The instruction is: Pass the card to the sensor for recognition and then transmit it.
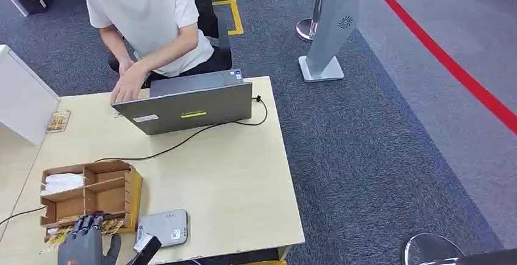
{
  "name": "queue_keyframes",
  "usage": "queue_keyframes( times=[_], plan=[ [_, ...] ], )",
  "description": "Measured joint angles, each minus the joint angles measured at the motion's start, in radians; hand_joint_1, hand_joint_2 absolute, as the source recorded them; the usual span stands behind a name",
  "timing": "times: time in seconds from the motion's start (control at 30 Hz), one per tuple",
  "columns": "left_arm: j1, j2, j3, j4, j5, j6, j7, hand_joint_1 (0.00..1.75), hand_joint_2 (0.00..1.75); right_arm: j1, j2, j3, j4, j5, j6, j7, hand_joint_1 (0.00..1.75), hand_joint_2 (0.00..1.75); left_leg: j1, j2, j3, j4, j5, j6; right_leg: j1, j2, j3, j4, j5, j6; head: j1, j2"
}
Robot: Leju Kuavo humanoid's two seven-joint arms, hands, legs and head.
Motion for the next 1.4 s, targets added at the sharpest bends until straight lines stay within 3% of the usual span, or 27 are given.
queue_keyframes(
  times=[1.03, 1.4],
  plan=[
    [0.002, 0.019, 0.000, -0.024, 0.022, -0.020, 0.021, 1.75, 1.75, 0.006, -0.014, 0.000, -0.044, 0.003, -0.016, 0.011, 0.00, 1.75, 0.000, 0.000, 0.000, 0.000, 0.000, 0.000, 0.000, 0.000, 0.000, 0.000, 0.000, 0.000, 0.000, 0.000],
    [0.003, 0.032, 0.002, -0.100, 0.018, -0.052, 0.003, 1.75, 1.75, 0.006, -0.015, 0.000, -0.053, 0.003, -0.026, 0.023, 0.00, 1.75, 0.000, 0.000, 0.000, 0.000, 0.000, 0.000, 0.000, 0.000, 0.000, 0.000, 0.000, 0.000, 0.000, 0.000]
  ],
)
